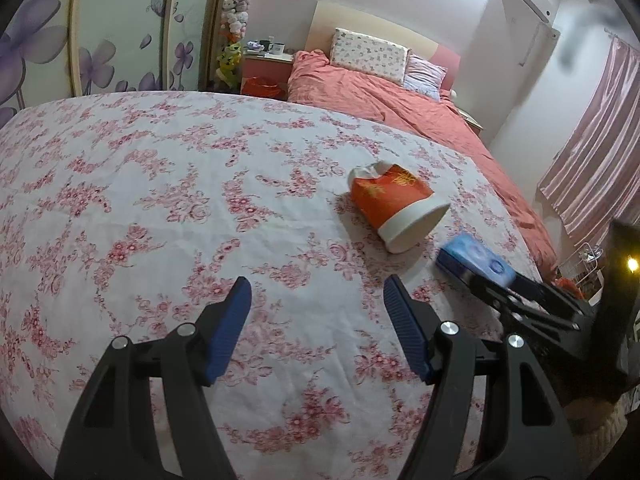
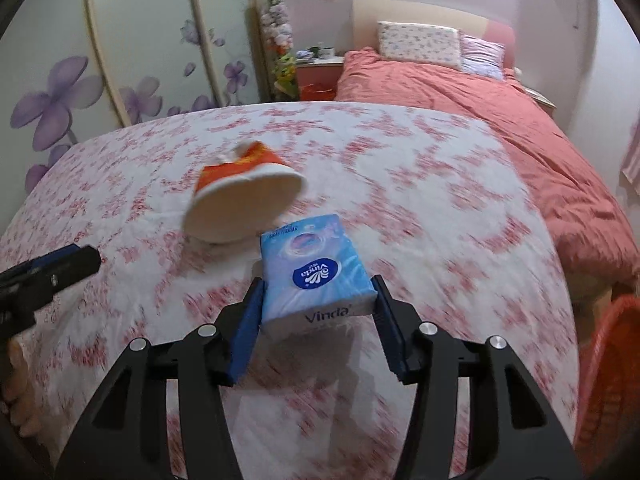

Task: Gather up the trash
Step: 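Grasp the blue Vinda tissue pack with the right gripper and lift it, then grasp the orange paper cup with the left gripper while the right gripper holds the tissue pack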

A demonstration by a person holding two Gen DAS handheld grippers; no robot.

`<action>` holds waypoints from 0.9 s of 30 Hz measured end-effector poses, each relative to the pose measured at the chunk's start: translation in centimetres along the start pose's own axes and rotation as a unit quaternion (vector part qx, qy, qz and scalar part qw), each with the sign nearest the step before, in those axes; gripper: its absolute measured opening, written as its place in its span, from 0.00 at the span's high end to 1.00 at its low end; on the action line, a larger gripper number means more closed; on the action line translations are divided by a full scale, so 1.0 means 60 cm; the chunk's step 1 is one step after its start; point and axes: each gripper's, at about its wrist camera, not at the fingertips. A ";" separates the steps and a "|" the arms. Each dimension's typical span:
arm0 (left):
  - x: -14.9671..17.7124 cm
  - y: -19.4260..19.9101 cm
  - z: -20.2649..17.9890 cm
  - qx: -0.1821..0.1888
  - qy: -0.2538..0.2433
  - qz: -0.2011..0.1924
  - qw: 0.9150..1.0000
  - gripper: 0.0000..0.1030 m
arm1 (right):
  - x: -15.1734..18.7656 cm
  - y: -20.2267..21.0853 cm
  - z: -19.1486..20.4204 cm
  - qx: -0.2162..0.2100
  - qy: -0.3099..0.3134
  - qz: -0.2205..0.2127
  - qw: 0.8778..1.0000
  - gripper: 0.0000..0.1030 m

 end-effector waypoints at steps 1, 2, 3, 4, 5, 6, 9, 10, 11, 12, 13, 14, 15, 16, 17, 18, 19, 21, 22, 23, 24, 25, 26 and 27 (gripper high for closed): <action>-0.002 -0.002 -0.007 0.001 -0.002 0.000 1.000 0.34 | 0.004 0.004 -0.006 0.002 -0.004 -0.001 1.000 0.48; -0.003 -0.004 -0.014 0.001 -0.006 -0.001 1.000 0.34 | 0.008 0.007 -0.013 0.004 -0.008 0.000 1.000 0.48; -0.004 -0.005 -0.021 0.000 -0.010 -0.002 1.000 0.34 | 0.013 0.007 -0.019 0.009 -0.013 0.005 1.000 0.48; -0.006 -0.007 -0.028 0.000 -0.013 -0.002 1.000 0.34 | 0.015 0.006 -0.023 0.009 -0.014 0.008 1.000 0.48; -0.006 -0.008 -0.032 0.000 -0.015 -0.002 1.000 0.34 | 0.017 0.005 -0.027 0.008 -0.014 0.013 1.000 0.48; -0.006 -0.010 -0.038 0.001 -0.017 0.000 1.000 0.34 | 0.018 0.003 -0.030 0.008 -0.016 0.016 1.000 0.47; -0.006 -0.014 -0.050 0.000 -0.024 0.001 1.000 0.34 | 0.016 -0.001 -0.037 0.007 -0.021 0.017 1.000 0.41; -0.007 -0.015 -0.051 -0.001 -0.025 0.002 1.000 0.34 | 0.017 -0.002 -0.041 0.006 -0.022 0.016 1.000 0.40; -0.008 -0.017 -0.054 -0.001 -0.025 0.003 1.000 0.34 | 0.015 -0.005 -0.042 0.008 -0.023 0.015 1.000 0.38; -0.009 -0.018 -0.056 -0.001 -0.025 0.003 1.000 0.34 | 0.012 -0.009 -0.044 0.008 -0.025 0.016 1.000 0.38; -0.010 -0.019 -0.058 -0.001 -0.025 0.003 1.000 0.34 | 0.012 -0.011 -0.045 0.007 -0.025 0.017 1.000 0.38; -0.012 -0.021 -0.059 -0.001 -0.025 0.003 1.000 0.34 | 0.011 -0.015 -0.045 0.007 -0.024 0.019 1.000 0.38; -0.015 -0.022 -0.063 -0.001 -0.025 0.003 1.000 0.34 | 0.011 -0.020 -0.045 0.008 -0.021 0.024 0.999 0.38; -0.018 -0.025 -0.067 -0.001 -0.027 0.003 1.000 0.33 | 0.011 -0.020 -0.044 0.009 -0.019 0.026 0.999 0.37; -0.021 -0.027 -0.071 -0.002 -0.028 0.002 1.000 0.32 | 0.011 -0.019 -0.043 0.011 -0.016 0.025 1.000 0.43; -0.024 -0.031 -0.077 -0.003 -0.031 0.000 1.000 0.31 | 0.013 -0.017 -0.044 0.014 -0.014 0.025 0.999 0.47; -0.028 -0.035 -0.084 -0.004 -0.034 -0.003 0.999 0.30 | 0.015 -0.014 -0.047 0.014 -0.017 0.025 0.999 0.48; -0.034 -0.044 -0.095 -0.008 -0.039 -0.006 0.999 0.30 | 0.022 -0.006 -0.062 0.009 -0.033 0.022 0.999 0.50; -0.037 -0.052 -0.102 -0.012 -0.043 -0.007 0.999 0.30 | 0.025 -0.002 -0.068 0.008 -0.040 0.021 0.999 0.50; -0.039 -0.057 -0.106 -0.016 -0.045 -0.008 0.999 0.30 | 0.028 0.002 -0.075 0.006 -0.046 0.020 0.999 0.50; -0.041 -0.066 -0.112 -0.024 -0.049 -0.007 0.998 0.30 | 0.032 0.007 -0.084 0.005 -0.055 0.018 0.998 0.50; -0.042 -0.074 -0.114 -0.030 -0.051 -0.006 0.998 0.30 | 0.034 0.010 -0.089 0.003 -0.059 0.017 0.998 0.50; -0.044 -0.083 -0.117 -0.036 -0.052 -0.004 0.998 0.31 | 0.036 0.014 -0.093 0.002 -0.063 0.016 0.998 0.50; -0.047 -0.093 -0.119 -0.043 -0.053 -0.002 0.998 0.33 | 0.038 0.018 -0.098 -0.001 -0.069 0.013 0.998 0.50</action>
Point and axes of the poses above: each gripper's, at about its wrist camera, not at the fingertips, and y roughly against the way its jaws point, z to its left, x to its underside, and after that the axes turned 2 degrees about z, right-handed
